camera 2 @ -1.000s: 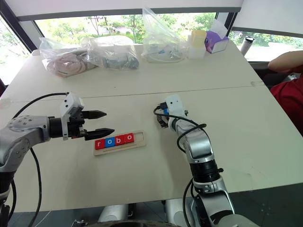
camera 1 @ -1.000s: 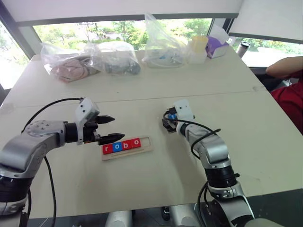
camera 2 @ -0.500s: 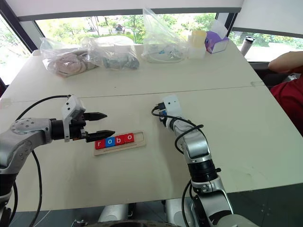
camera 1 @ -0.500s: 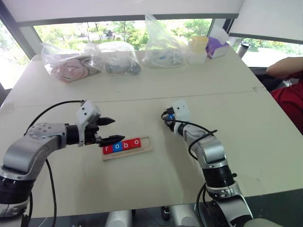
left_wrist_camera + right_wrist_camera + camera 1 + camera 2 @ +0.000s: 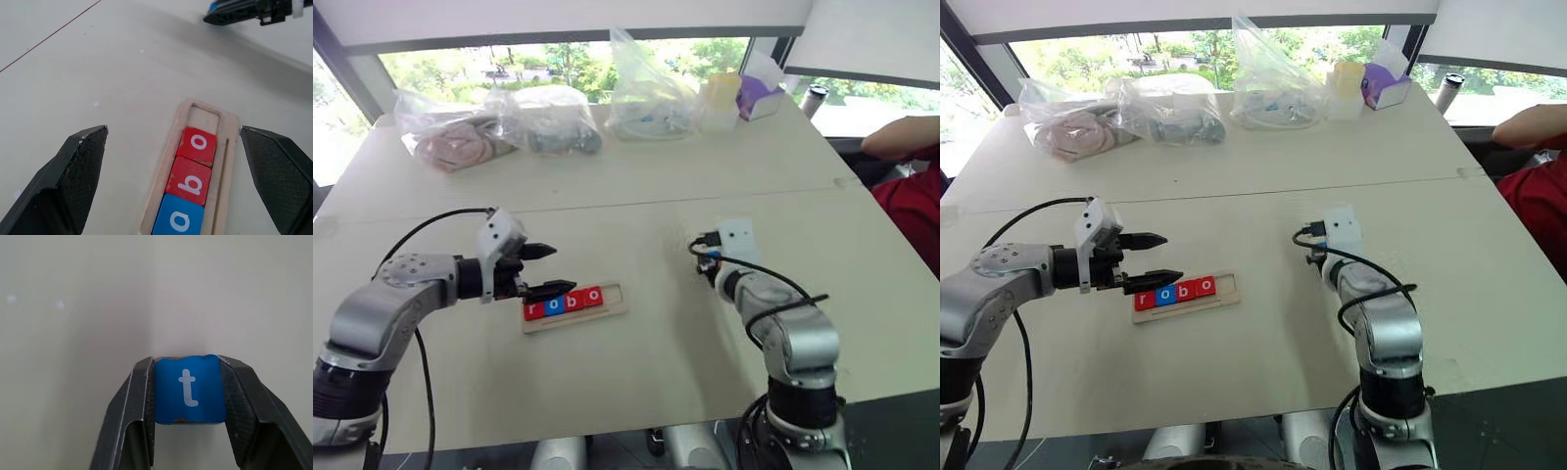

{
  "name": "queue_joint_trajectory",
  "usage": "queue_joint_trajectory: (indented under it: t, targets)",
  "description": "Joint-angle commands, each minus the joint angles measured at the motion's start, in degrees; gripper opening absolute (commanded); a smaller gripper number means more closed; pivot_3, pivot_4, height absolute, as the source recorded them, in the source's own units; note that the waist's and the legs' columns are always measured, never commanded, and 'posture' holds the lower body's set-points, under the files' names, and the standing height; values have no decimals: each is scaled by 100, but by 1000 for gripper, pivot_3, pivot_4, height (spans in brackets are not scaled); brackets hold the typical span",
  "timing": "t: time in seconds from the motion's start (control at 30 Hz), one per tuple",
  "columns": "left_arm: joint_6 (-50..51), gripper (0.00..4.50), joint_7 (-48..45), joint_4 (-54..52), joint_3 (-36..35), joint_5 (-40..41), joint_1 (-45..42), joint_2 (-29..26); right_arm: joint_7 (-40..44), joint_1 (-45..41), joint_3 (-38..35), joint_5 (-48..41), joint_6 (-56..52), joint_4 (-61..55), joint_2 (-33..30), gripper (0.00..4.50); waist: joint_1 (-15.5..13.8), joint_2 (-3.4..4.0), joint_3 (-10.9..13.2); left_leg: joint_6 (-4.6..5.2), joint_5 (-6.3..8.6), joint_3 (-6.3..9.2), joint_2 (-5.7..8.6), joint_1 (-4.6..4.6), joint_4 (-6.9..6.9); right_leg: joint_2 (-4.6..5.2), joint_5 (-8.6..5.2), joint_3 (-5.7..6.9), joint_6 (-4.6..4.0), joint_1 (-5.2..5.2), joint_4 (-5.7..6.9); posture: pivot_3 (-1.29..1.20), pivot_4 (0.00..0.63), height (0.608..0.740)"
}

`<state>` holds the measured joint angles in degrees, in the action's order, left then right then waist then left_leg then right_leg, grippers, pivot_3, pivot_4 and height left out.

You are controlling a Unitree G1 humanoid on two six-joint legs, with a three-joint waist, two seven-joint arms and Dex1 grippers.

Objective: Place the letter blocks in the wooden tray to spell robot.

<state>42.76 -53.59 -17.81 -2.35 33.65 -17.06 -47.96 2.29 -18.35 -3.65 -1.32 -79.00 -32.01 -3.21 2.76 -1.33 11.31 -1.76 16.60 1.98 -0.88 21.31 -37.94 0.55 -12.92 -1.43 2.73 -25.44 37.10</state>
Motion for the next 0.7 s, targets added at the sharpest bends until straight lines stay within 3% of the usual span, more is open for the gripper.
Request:
queue_joint_trajectory:
  t: [0.03,0.13,0.33,0.37,0.57,0.7]
  targets:
    - [-154,4500,-68,63,72,-87,-169,58,-231,-40,-192,15,-302,-242,397,1229,-7,0,0,0,0,2,-1,0,0,-2,-1,1,-6,0,0,0,150,740]
    - [-210,4500,-123,128,137,-151,-197,62,-421,-139,-354,98,-304,-108,642,1229,-9,-1,-1,-1,-1,2,-1,0,-1,-1,0,1,-7,1,-1,0,150,740]
    - [-205,4500,-181,149,91,-173,-203,45,-429,-184,-387,46,-359,-78,708,4180,-17,-1,-1,-1,-1,-2,1,4,-2,5,0,0,-3,1,-6,0,150,740]
    - [-197,4500,-190,134,75,-175,-195,28,-421,-203,-367,72,-291,-119,577,4458,-29,-1,-1,-1,-1,-2,2,4,-2,7,-1,0,-4,2,-7,0,150,740]
    - [-270,4500,-329,141,-107,-223,-34,-211,-410,-617,-644,172,-430,-623,-28,4458,5,2,1,-1,0,-4,7,10,-3,13,-3,-1,-2,-1,-13,0,150,740]
    - [-266,4500,-395,91,-198,-157,85,-335,492,-890,-968,-421,-54,-433,-504,4458,35,3,1,0,0,-1,-1,3,7,0,-2,1,-1,-4,-9,0,150,740]
